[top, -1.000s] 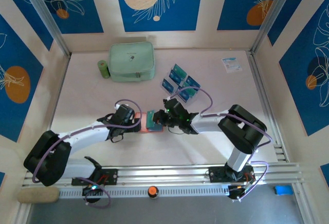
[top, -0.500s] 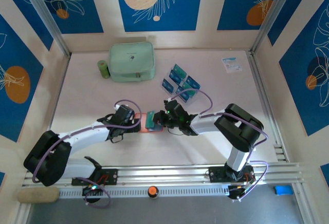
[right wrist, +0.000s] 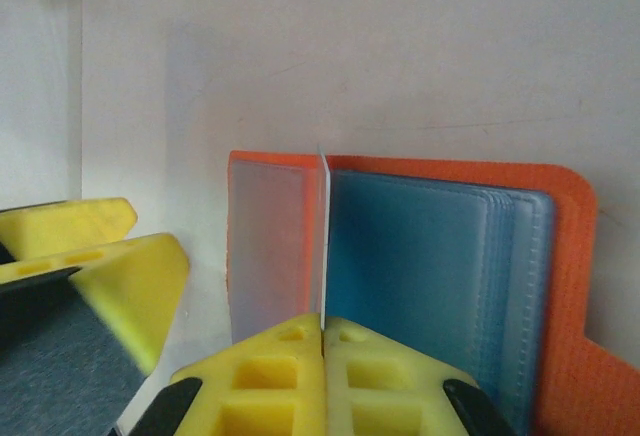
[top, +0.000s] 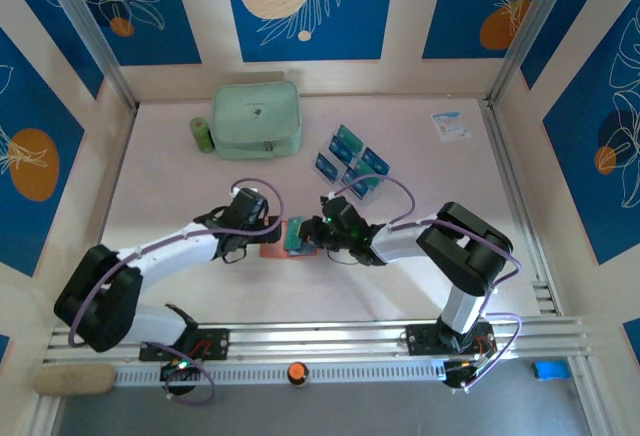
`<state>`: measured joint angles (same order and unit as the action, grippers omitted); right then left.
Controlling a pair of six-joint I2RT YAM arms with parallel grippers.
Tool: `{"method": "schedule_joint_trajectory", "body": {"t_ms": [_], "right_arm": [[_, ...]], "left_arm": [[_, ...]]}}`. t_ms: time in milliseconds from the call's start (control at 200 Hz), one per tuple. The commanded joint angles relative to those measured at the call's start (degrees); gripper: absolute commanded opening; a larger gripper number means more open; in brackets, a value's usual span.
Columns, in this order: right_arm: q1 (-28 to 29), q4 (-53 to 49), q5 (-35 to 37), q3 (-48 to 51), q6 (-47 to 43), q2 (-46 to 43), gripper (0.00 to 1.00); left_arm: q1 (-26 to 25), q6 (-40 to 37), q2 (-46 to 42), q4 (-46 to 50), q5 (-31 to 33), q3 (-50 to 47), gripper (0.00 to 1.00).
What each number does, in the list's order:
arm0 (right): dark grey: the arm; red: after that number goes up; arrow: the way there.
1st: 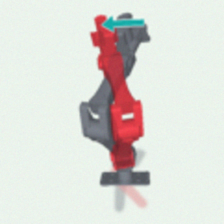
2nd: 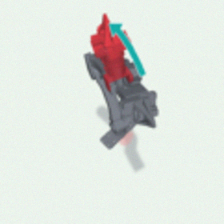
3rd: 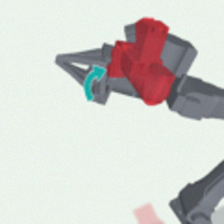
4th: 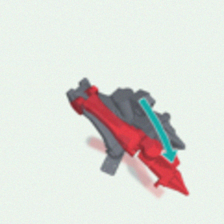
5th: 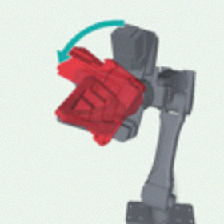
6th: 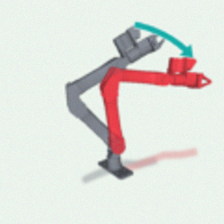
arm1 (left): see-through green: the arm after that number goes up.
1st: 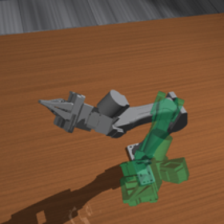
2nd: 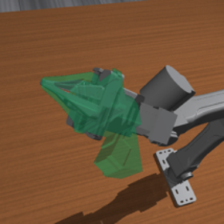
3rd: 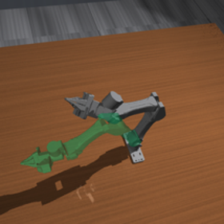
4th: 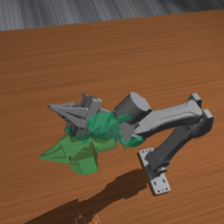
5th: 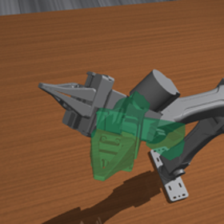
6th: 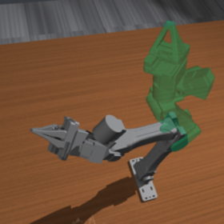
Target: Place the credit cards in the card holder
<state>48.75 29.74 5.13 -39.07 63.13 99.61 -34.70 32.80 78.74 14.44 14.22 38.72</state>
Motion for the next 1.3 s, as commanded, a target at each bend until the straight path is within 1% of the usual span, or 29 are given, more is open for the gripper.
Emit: {"method": "schedule_joint_trajectory", "body": {"t_ms": [0,240,495,1055,1295], "right_arm": [[0.4,1.0,0.6,0.9,0.1,-0.8,0.00],[0.0,2.1,0.0,1.3,-0.6,-2.1,0.00],[-0.6,3.2,-0.6,1.0,-0.9,-2.2,0.00],[-1.1,6.0,-2.7,0.7,0.9,2.2,0.00],[-0.8,5.9,-2.4,1.1,1.1,2.5,0.00]], "left_arm": [[0.6,-1.5,2.5,2.6,1.0,0.8,1.00],[0.6,1.6,2.0,3.5,2.2,-2.4,1.00],[0.6,2.9,1.3,3.6,2.4,-3.6,1.00],[0.6,3.4,1.1,3.0,2.2,-4.7,1.00],[0.6,3.6,0.6,2.9,2.0,-4.7,1.00]]}}
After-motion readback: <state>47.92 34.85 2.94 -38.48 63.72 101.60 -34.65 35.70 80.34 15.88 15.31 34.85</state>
